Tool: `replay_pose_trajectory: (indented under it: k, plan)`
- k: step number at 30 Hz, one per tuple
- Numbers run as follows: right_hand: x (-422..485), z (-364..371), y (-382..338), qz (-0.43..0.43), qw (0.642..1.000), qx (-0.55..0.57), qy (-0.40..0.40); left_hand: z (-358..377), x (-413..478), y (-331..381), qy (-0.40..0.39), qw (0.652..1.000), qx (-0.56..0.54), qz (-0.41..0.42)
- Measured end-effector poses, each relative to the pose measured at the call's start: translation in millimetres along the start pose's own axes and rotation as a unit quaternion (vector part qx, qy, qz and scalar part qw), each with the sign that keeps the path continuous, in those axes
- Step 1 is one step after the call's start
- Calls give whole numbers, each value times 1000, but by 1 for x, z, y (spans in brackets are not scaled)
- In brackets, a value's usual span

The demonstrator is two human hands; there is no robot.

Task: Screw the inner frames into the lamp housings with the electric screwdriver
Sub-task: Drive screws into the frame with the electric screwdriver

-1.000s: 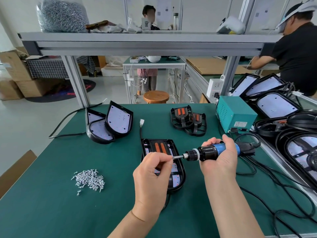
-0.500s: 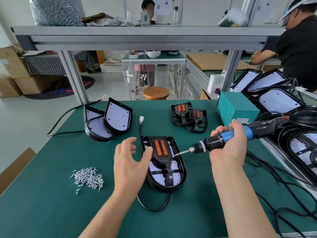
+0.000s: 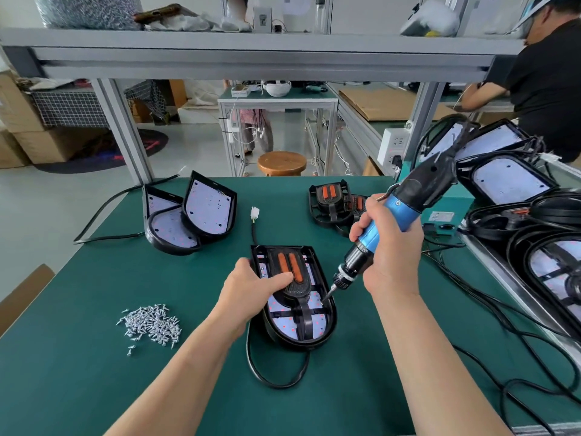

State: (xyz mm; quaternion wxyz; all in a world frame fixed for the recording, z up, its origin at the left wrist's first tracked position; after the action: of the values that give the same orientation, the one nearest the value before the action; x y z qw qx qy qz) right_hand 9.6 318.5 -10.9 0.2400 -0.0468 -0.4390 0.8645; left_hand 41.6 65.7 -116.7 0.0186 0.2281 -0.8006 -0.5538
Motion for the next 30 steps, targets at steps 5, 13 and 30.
replay_pose_trajectory:
  k: [5,13,30]
  plan:
    - [-6,6,7,1,1000,-11,-27,2,1,-1,0,1000,-19,1]
    - [-10,8,14,7,999,-33,-35,3,4,-2,-10,998,-54,-4]
    - [-8,13,18,-21,997,-62,-43,6,0,2,-10,998,-56,24]
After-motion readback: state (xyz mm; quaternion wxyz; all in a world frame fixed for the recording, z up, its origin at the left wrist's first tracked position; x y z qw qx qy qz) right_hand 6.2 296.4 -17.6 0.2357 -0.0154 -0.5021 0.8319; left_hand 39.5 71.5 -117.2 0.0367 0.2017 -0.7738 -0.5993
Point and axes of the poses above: each hand's wrist, its own x-axis towards the middle knuckle, its own z-axis out of the palm, y = z × x, the point moved 10 cm from there along x, towards the middle knuckle, and after that the axes turned 8 degrees about y, right-handed, at the moved point
